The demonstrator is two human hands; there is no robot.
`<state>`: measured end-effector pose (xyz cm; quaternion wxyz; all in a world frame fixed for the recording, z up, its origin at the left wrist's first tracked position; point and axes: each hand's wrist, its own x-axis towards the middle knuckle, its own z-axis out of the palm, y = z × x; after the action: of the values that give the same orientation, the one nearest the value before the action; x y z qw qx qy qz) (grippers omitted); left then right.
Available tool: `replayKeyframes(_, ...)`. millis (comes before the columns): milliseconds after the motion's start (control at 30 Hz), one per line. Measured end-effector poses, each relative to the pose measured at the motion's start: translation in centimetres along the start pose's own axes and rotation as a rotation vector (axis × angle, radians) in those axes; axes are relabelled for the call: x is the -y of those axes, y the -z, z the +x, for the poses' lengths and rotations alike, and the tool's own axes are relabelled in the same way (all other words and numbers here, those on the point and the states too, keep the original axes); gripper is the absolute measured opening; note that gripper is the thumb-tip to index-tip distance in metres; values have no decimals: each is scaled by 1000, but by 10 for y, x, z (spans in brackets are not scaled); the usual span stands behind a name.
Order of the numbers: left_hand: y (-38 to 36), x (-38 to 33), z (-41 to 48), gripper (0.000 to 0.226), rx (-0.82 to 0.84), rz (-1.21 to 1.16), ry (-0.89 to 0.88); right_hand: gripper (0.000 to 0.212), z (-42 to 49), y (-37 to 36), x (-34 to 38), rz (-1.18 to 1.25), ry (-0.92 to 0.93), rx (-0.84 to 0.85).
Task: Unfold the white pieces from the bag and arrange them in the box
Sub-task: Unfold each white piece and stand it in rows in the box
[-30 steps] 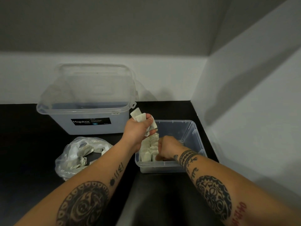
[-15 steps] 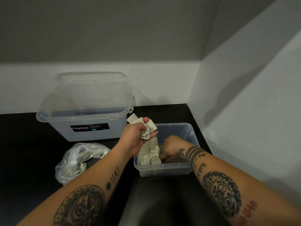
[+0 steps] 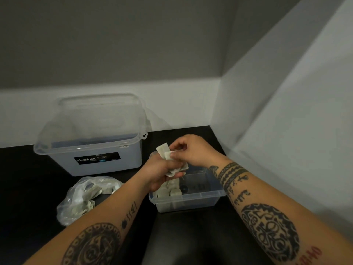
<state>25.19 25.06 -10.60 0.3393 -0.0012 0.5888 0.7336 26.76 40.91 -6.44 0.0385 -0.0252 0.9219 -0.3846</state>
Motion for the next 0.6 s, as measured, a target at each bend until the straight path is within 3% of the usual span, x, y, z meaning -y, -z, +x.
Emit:
replayKeyframes(133,0,0,-5,27,23,-46,30,7,0,-2,-7,93,-71,-25)
replayKeyframes(267,3,3,-5,33,-31,-171,-1,13,-1,0,-11,328,-199,-139)
replayKeyframes(367,2,3,-2,21,-124,-177,-49,15,-3,-5,-14,572,-372,-225)
replayKeyframes(500,-1,3,6,9,-271,-121,-152,14,-8,-16,-20,776,-476,-171)
replayKeyframes(600,0,3,13,8,-358,-44,-242,18,-15,-16,-26,730,-487,-17)
